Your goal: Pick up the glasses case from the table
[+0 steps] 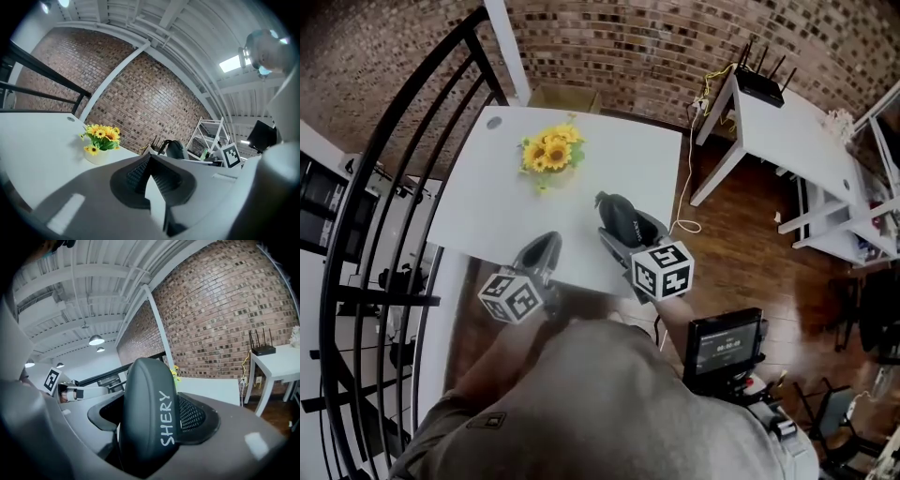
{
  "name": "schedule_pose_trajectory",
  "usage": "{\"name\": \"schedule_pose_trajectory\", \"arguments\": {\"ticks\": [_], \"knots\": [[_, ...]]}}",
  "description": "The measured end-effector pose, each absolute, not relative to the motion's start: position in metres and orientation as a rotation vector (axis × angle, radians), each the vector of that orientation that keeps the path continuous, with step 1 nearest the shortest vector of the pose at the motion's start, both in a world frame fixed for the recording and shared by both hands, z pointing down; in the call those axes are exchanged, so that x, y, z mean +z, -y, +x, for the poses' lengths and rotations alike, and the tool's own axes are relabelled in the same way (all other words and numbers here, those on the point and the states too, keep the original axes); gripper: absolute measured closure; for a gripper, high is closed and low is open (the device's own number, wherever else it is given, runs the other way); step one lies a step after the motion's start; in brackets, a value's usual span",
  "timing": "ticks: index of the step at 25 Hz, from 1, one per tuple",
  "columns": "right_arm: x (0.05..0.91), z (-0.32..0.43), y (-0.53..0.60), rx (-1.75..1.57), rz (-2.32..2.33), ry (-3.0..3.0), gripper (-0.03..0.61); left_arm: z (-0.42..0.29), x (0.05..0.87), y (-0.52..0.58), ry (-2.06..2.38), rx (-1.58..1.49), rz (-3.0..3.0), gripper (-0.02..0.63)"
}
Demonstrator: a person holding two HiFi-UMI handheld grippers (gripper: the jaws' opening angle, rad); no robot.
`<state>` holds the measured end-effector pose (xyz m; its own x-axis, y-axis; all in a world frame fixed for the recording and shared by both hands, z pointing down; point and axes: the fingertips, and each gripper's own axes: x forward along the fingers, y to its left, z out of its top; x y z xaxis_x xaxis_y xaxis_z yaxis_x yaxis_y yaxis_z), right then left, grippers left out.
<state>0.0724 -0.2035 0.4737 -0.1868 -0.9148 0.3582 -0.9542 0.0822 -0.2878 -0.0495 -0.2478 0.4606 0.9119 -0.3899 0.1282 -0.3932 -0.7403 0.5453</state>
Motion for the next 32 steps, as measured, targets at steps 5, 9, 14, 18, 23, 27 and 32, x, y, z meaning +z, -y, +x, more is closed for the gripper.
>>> {"name": "schedule_pose_trajectory", "arguments": {"ticks": [5,9,14,18,23,27,32], "knots": [[0.4717,0.0703,0.1998,0.705,1.960,2.239,0.224,-0.0510,0.4630,0.2452,0.538,0.010,2.482,0.612],[0.4694,0.0693,0.1983,0.699,1.970,2.243,0.224,-0.0513,0.4614,0.2447,0.530,0.006,2.485,0.612],[0.4691,0.0682,0.1987,0.690,1.969,2.241,0.224,-0.0532,0.4605,0.2462,0.533,0.006,2.489,0.612],[0.4707,0.0673,0.1987,0.692,1.968,2.236,0.224,-0.0546,0.4617,0.2467,0.537,0.008,2.487,0.612],[0.4722,0.0653,0.1980,0.696,1.963,2.235,0.224,-0.0563,0.4622,0.2460,0.542,0.009,2.483,0.612],[0.4726,0.0640,0.1979,0.695,1.962,2.229,0.224,-0.0573,0.4621,0.2462,0.540,0.011,2.483,0.612],[0.4754,0.0643,0.1974,0.700,1.963,2.220,0.224,-0.0565,0.4640,0.2463,0.535,0.011,2.478,0.612]]}}
